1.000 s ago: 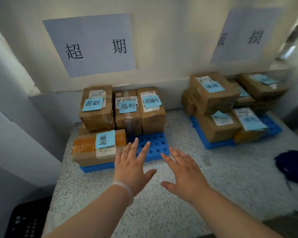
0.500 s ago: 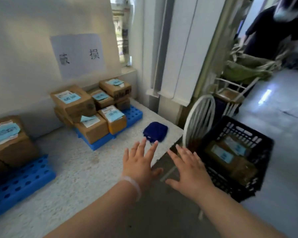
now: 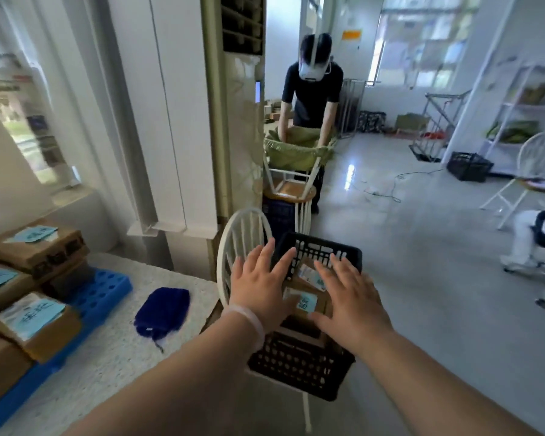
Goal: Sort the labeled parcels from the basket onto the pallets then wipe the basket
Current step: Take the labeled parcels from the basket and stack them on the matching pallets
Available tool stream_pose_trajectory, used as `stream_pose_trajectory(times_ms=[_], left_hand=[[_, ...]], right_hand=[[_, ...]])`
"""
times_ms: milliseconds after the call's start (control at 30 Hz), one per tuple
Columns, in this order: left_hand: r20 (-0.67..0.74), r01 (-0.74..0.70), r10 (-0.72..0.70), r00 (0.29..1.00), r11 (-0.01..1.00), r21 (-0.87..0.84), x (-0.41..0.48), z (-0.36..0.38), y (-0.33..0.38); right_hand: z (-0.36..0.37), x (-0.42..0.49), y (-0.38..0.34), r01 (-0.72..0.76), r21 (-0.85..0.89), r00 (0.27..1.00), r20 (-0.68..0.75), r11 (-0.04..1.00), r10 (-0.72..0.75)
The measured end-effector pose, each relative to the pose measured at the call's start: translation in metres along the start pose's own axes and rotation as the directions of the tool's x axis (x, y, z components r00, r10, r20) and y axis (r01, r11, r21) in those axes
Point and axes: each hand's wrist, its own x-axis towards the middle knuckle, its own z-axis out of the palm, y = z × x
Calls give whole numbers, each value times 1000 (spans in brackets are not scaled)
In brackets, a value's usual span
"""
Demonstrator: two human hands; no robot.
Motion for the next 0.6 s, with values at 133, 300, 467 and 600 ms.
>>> stream_pose_trajectory(times_ms=[133,300,467,600], left_hand=[[-43,-51,51,998,999,-1,65,-4,2],[-38,-114,114,993,993,2,138,7,-10],[34,-168,169,985,985,-34,196,33,-29],[104,-206,213,972,976,-72,226,64,-34]], right_hand=[[-20,50,19,-40,-28,997,-68,999,38],[-19,109,31,-101,-42,991,-89,994,97],[-5,161,52,-245,-18,966,-91,969,243],[19,176,63,-344,41,936,-61,938,346]])
